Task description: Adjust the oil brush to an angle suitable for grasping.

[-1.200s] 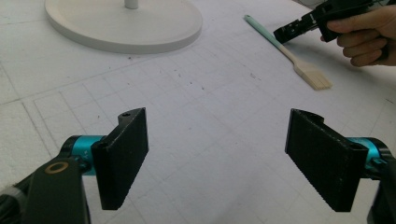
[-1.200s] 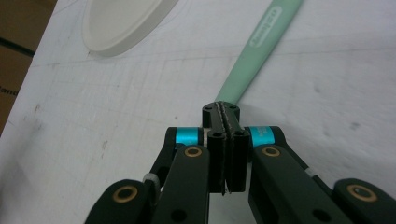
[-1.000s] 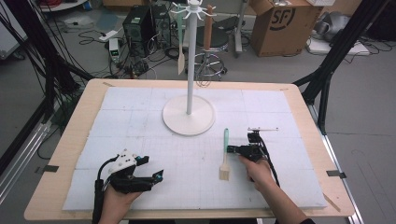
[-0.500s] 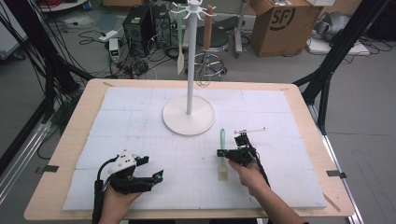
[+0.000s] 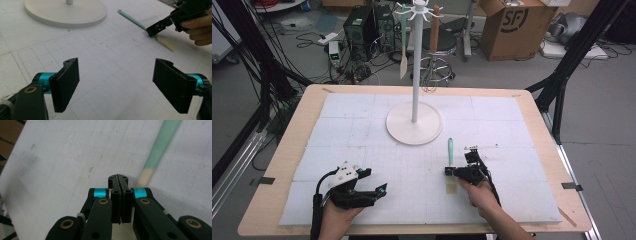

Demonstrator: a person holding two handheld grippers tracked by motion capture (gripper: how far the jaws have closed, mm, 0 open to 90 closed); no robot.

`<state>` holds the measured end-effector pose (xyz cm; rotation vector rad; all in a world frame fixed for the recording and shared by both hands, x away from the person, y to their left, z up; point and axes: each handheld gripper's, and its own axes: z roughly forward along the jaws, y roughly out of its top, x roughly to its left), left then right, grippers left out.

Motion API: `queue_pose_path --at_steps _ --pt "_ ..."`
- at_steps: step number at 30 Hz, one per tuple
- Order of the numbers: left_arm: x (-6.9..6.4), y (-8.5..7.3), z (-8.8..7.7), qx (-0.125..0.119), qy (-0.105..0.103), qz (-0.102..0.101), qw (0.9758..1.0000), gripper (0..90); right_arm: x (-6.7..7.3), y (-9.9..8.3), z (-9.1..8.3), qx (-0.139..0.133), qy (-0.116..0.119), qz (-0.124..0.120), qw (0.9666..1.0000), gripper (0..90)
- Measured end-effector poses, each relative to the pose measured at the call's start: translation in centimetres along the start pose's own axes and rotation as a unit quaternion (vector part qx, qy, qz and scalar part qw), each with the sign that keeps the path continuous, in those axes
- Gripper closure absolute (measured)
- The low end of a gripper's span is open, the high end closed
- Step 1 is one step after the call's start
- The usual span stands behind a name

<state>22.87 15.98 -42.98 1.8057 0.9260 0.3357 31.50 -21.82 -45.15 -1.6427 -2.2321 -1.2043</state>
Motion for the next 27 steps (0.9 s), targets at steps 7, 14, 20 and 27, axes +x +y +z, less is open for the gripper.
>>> queue_pose_path --at_steps 7,14,20,27 --pt "0.1 0.0 -0.2 -0.002 0.0 0.001 1.0 21.9 -0.5 -0.5 -1.0 0.001 -0.013 -0.009 0.9999 89.9" --pt "-0.1 0.1 0.0 -0.003 -0.001 0.001 1.0 21.9 -2.3 -0.9 -2.7 -0.006 -0.016 0.008 0.9998 89.8" --pt "0.0 0.1 0.1 0.001 -0.002 0.002 1.0 21.9 -4.9 0.2 -4.2 -0.046 -0.024 0.048 0.9975 89.8" --pt "0.1 0.0 0.2 0.002 -0.001 0.0 1.0 21.9 -7.1 1.8 -3.3 -0.059 -0.029 0.083 0.9944 89.8"
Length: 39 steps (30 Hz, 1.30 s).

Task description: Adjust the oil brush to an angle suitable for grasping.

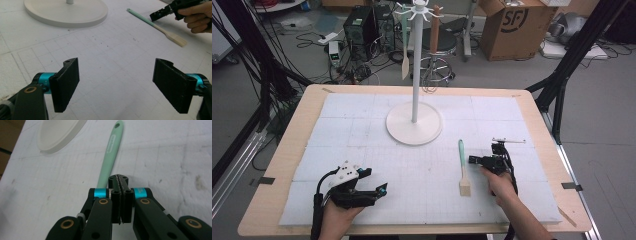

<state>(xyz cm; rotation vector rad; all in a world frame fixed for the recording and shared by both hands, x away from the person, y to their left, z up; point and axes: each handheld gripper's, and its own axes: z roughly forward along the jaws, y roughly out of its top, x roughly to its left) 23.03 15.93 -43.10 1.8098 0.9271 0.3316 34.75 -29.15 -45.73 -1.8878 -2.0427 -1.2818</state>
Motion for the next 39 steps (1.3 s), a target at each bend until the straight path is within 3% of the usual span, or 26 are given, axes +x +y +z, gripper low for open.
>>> queue_pose_path --at_steps 4,8,9,12,18,25,34,37,39 --pt "0.1 -0.1 0.0 0.0 0.0 -0.001 1.0 21.9 0.1 0.9 0.7 -0.002 -0.002 0.007 1.0 89.9" --pt "0.1 -0.1 0.0 0.001 0.0 -0.002 1.0 22.0 -0.4 1.6 1.6 -0.011 0.02 0.041 0.9989 89.9" --pt "0.1 -0.1 0.0 0.0 0.0 -0.003 1.0 21.9 -0.4 1.7 1.8 -0.01 0.021 0.039 0.9989 89.9" --pt "0.2 -0.2 0.1 0.004 0.001 -0.001 1.0 21.9 0.2 2.0 2.2 -0.001 0.018 0.028 0.9994 89.9" --pt "0.2 -0.1 0.0 0.001 0.001 -0.001 1.0 21.9 2.3 1.6 3.6 0.027 0.04 0.006 0.9988 89.9" --pt "0.1 -0.1 0.0 -0.001 0.0 -0.003 1.0 21.9 4.6 0.9 4.9 0.062 0.061 -0.025 0.9958 89.9" --pt "0.2 -0.1 0.1 0.0 0.0 -0.002 1.0 21.9 6.8 0.0 5.6 0.091 0.064 -0.064 0.9918 89.9" --pt "0.2 -0.1 0.1 -0.001 0.0 -0.003 1.0 21.9 6.9 0.1 5.6 0.092 0.066 -0.069 0.9911 89.4" --pt "0.3 0.0 0.1 -0.001 0.0 -0.001 1.0 21.9 6.8 0.2 5.2 0.078 0.069 -0.072 0.992 72.4"
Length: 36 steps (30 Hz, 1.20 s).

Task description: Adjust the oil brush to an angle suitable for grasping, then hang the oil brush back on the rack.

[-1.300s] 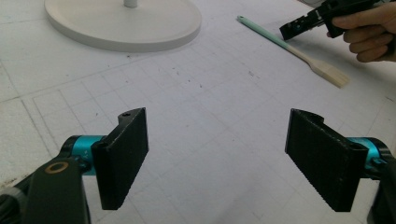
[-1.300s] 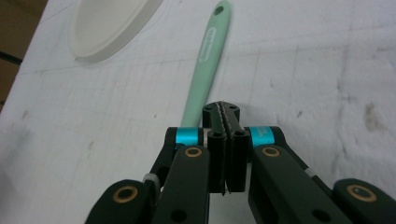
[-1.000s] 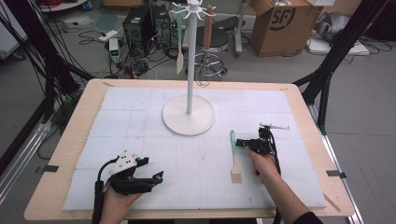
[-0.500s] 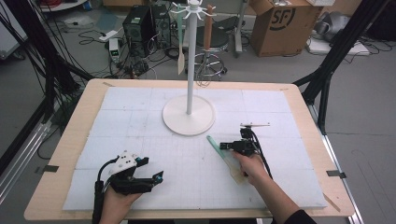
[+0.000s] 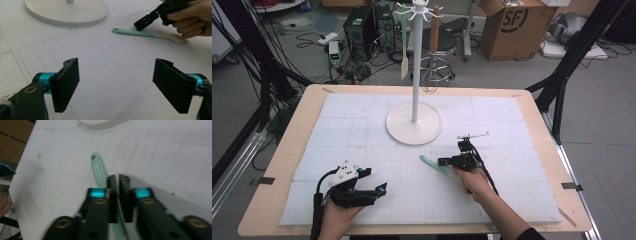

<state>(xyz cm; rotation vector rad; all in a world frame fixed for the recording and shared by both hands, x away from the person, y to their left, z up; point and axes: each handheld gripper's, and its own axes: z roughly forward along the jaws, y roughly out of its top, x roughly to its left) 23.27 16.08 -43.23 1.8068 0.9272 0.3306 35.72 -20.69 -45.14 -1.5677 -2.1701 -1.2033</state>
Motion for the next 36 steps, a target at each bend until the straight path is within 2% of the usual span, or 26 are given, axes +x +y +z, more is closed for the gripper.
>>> queue_pose_path --at_steps 3,5,6,9,14,19,24,25,30,33,36 --pt "0.0 0.0 0.0 0.0 0.0 -0.001 1.0 21.9 0.0 0.2 -1.4 -0.028 0.005 -0.01 0.9995 66.6" --pt "0.0 0.0 0.0 0.0 0.0 -0.002 1.0 21.9 -0.1 0.2 -2.3 -0.04 0.013 -0.012 0.999 58.6" --pt "0.0 0.0 0.0 0.001 0.0 -0.001 1.0 21.9 -0.1 0.1 -2.7 -0.042 0.01 -0.013 0.999 57.6" --pt "-0.1 0.0 0.0 0.002 0.001 0.001 1.0 22.0 -0.3 0.0 -3.5 -0.05 0.021 -0.014 0.9984 51.5" --pt "-0.1 0.0 0.0 0.001 0.001 0.001 1.0 21.9 -0.8 -0.5 -3.9 -0.052 0.038 -0.011 0.9979 45.8" --pt "-0.1 0.0 0.1 0.002 0.001 0.001 1.0 21.9 -0.9 -1.1 -4.4 -0.062 0.039 -0.019 0.9971 45.2" --pt "0.0 0.0 -0.1 -0.001 0.002 -0.001 1.0 21.9 -0.7 -1.5 -4.4 -0.043 0.031 -0.038 0.9979 45.4" --pt "-0.1 0.0 -0.1 -0.001 0.002 -0.001 1.0 21.9 -0.6 -1.6 -4.4 -0.04 0.031 -0.049 0.9975 45.6" --pt "-0.1 0.0 0.0 0.0 0.001 0.0 1.0 21.9 0.2 -1.9 -4.0 -0.025 0.026 -0.07 0.9969 49.6" --pt "0.0 0.0 0.0 0.0 0.001 0.002 1.0 21.9 0.3 -2.0 -3.6 -0.01 0.026 -0.075 0.9968 56.3" --pt "-0.1 0.0 -0.1 0.0 0.001 0.001 1.0 21.9 0.4 -2.0 -3.3 -0.003 0.024 -0.077 0.9968 57.9"
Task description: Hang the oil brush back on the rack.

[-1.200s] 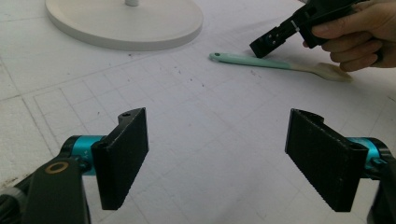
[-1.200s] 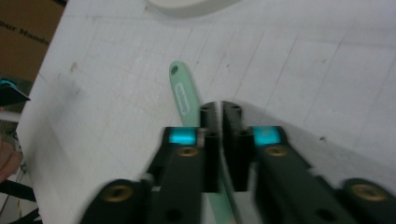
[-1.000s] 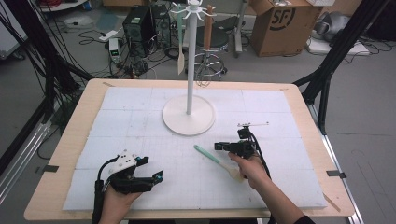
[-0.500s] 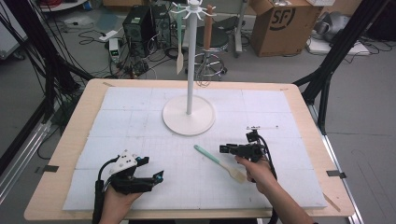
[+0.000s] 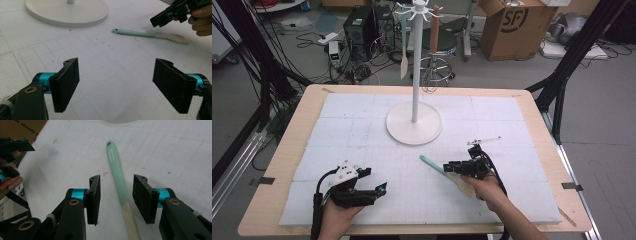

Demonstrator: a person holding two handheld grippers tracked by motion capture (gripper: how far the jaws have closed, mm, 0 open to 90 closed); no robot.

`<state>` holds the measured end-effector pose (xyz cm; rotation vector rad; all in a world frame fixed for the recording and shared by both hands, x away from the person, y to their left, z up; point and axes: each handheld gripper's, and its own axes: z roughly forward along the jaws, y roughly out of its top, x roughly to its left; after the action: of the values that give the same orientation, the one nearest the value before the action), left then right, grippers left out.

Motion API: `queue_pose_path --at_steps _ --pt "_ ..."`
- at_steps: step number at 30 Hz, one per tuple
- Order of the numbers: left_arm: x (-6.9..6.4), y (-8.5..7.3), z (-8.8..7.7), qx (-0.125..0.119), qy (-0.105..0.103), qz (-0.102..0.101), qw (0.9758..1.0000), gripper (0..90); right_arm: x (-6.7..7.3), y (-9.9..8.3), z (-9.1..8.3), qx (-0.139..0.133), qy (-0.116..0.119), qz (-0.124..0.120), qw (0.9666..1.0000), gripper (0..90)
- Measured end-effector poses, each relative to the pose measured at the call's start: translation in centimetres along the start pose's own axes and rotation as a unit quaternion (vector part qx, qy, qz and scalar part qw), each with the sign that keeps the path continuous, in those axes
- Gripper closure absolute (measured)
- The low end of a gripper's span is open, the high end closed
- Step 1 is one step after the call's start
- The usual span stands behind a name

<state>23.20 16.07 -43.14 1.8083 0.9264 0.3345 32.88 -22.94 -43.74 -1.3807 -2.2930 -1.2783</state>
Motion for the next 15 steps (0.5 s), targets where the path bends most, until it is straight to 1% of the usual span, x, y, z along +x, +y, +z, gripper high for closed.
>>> queue_pose_path --at_steps 3,8,9,10,12,15 --pt "-0.06 0.01 -0.03 -0.001 -0.001 0.0 1.0 21.9 0.0 -0.07 0.18 0.01 -0.01 -0.003 0.9999 58.6" --pt "-0.15 0.05 -0.12 -0.001 -0.001 0.001 1.0 21.9 -0.33 -0.38 0.21 0.015 -0.009 -0.001 0.9999 59.2" --pt "-0.18 0.05 -0.12 -0.002 0.0 0.001 1.0 21.9 -0.4 -0.44 0.26 0.016 -0.011 -0.004 0.9998 59.2" --pt "-0.18 0.05 -0.12 -0.002 0.0 0.001 1.0 21.9 -0.37 -0.51 0.29 0.017 -0.012 0.0 0.9998 59.1" --pt "-0.16 0.07 -0.16 -0.003 0.001 0.001 1.0 21.9 -0.5 -0.62 0.35 0.021 -0.016 -0.003 0.9996 58.6" --pt "-0.13 0.06 -0.21 -0.003 0.001 0.0 1.0 21.9 -0.65 -0.73 0.46 0.022 -0.015 -0.003 0.9996 59.3"
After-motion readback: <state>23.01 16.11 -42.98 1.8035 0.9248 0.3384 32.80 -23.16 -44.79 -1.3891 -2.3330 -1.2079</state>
